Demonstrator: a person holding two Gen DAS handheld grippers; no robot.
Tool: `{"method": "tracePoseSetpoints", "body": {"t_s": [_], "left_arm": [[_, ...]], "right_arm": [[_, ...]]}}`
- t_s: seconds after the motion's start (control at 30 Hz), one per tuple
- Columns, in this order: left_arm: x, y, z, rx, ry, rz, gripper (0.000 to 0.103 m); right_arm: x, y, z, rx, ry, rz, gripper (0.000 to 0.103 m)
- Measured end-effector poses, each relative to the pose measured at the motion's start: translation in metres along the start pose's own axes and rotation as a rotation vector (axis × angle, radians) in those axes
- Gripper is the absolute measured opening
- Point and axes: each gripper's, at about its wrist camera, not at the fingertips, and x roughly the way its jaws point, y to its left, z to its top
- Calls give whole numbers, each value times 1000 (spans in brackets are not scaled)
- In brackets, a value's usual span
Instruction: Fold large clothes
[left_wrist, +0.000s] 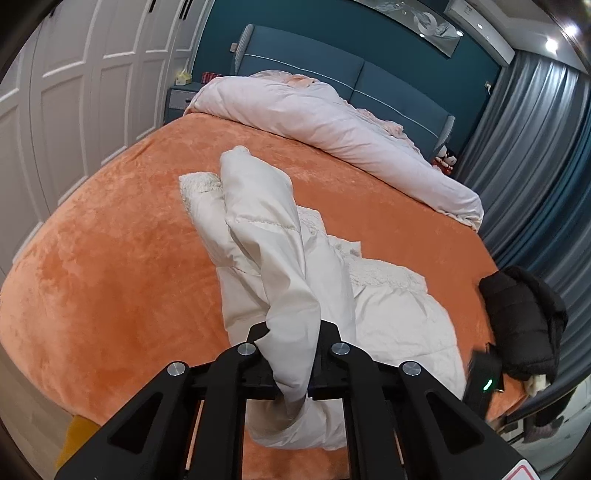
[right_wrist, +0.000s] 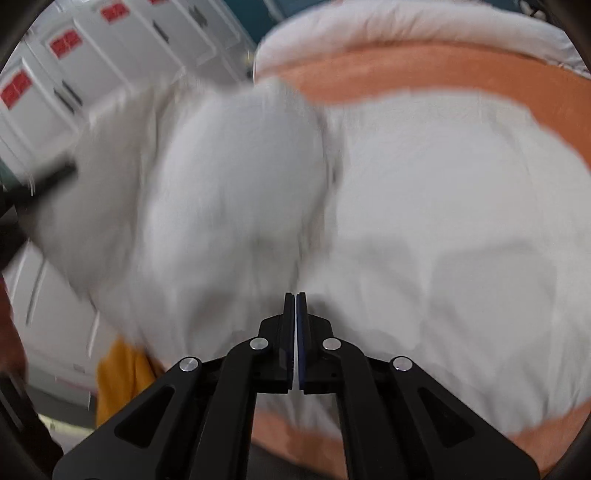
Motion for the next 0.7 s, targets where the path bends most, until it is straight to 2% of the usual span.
{"method": "tracePoseSetpoints", "body": {"t_s": [0.07,0.2,0.27,0.37,0.47,0.6,0.7], "left_arm": [[-1,-11,0,12,-3,-21,5],[-1,-52,-1,110,-1,-64,5],[5,-79,-3,176,13,-101,5],[26,-121,-11,271,48,-145,5],[58,-161,-26,355,111,-185,5],[91,-213,-54,500,168,-199,5],[92,-234,-63,544,192,-227,4]], "right_arm": [[13,-8,-13,20,12,-2,0],[33,-28,-12,167,20,132,0],[40,-29,-10,173,24,149,0],[44,-31,-12,186,14,175,0],[46,-41,-14,249,13,242,0],[33,-59,-19,350,2,336,0],[-3,-88,-37,436,-49,381,0]]}}
